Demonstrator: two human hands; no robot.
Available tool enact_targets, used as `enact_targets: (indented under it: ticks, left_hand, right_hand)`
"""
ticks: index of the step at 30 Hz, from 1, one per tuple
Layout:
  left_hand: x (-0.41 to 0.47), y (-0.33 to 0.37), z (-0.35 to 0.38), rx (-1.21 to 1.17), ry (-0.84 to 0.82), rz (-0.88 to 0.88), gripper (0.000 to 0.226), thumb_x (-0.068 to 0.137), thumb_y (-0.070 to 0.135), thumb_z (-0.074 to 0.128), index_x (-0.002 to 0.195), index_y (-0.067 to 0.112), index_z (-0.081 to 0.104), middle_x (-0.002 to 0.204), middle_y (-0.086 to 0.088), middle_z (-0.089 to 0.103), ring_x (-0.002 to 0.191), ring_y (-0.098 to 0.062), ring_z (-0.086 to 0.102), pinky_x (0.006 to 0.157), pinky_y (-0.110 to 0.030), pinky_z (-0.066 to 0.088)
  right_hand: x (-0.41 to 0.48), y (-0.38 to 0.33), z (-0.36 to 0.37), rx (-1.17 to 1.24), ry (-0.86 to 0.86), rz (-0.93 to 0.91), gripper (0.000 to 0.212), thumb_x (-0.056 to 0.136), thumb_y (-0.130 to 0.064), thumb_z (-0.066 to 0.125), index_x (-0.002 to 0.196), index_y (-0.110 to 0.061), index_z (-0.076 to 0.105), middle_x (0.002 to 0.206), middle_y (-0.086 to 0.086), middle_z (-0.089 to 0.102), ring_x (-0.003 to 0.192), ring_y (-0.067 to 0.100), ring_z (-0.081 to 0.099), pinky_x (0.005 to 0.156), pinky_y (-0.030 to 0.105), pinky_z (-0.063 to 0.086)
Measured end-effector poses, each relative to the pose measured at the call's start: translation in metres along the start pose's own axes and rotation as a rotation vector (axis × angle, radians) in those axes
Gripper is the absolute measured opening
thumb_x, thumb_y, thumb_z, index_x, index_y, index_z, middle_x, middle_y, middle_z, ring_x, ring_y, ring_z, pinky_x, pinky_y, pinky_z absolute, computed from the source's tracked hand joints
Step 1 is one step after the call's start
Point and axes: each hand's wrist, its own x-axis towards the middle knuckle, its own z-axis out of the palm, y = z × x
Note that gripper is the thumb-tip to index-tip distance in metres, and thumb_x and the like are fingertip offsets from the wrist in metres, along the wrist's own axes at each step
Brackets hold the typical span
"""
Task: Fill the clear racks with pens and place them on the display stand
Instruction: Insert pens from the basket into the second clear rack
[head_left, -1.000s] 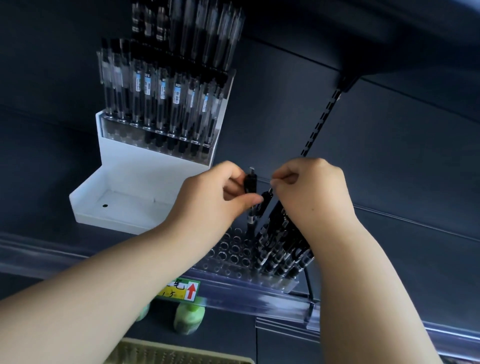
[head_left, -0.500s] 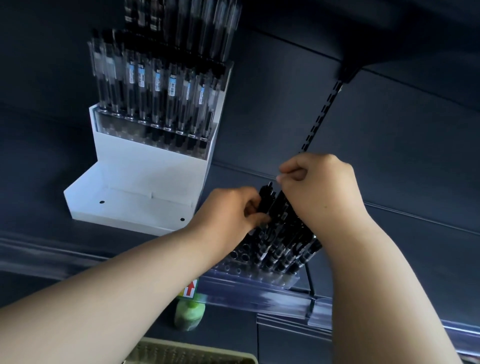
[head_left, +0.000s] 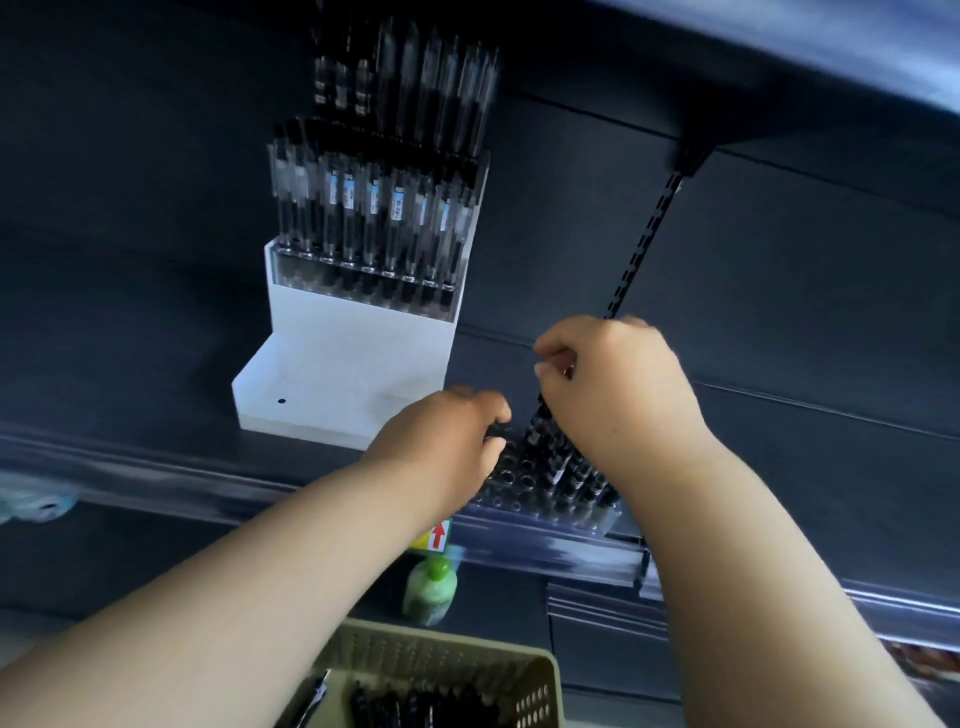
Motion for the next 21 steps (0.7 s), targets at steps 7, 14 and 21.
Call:
enact_targets:
  ticks: [7, 14, 21]
  left_hand:
    - [-0.067, -0.02, -0.003, 0.195, -0.055, 0.041, 0.029, 0.09, 0.027, 0.049, 0.119, 0.026, 0.051, 0.113, 0.0, 0.057, 0.102, -0.026, 0.058, 0.074, -0.033, 0.047]
    - [-0.12, -0.056, 0.016, 0.169, -0.242, -0.09, 0.028, 0.09, 0.022, 0.05, 0.118, 0.023, 0.054, 0.123, 0.0, 0.054, 0.106, -0.025, 0.055, 0.085, -0.039, 0.049]
    - [-0.175, -0.078, 0.056, 0.2, -0.486, -0.244, 0.033, 0.092, 0.017, 0.045, 0.122, 0.025, 0.054, 0.128, -0.003, 0.053, 0.112, -0.028, 0.054, 0.093, -0.037, 0.047]
  right_hand:
    - [-0.063, -0.03, 0.036, -0.103, -0.173, -0.123, 0.023, 0.082, -0.014, 0.053, 0.102, -0.017, 0.066, 0.094, 0.004, 0.066, 0.096, 0.027, 0.053, 0.078, 0.032, 0.046]
    - [-0.134, -0.026, 0.09, 0.061, -0.505, 0.334, 0.034, 0.086, -0.013, 0.05, 0.115, -0.025, 0.062, 0.111, 0.006, 0.065, 0.098, 0.027, 0.06, 0.075, 0.03, 0.047]
    - [-0.222, -0.049, 0.156, 0.141, -0.675, 0.489, 0.036, 0.086, -0.013, 0.051, 0.12, -0.018, 0.059, 0.125, 0.009, 0.054, 0.115, 0.028, 0.053, 0.097, 0.031, 0.043]
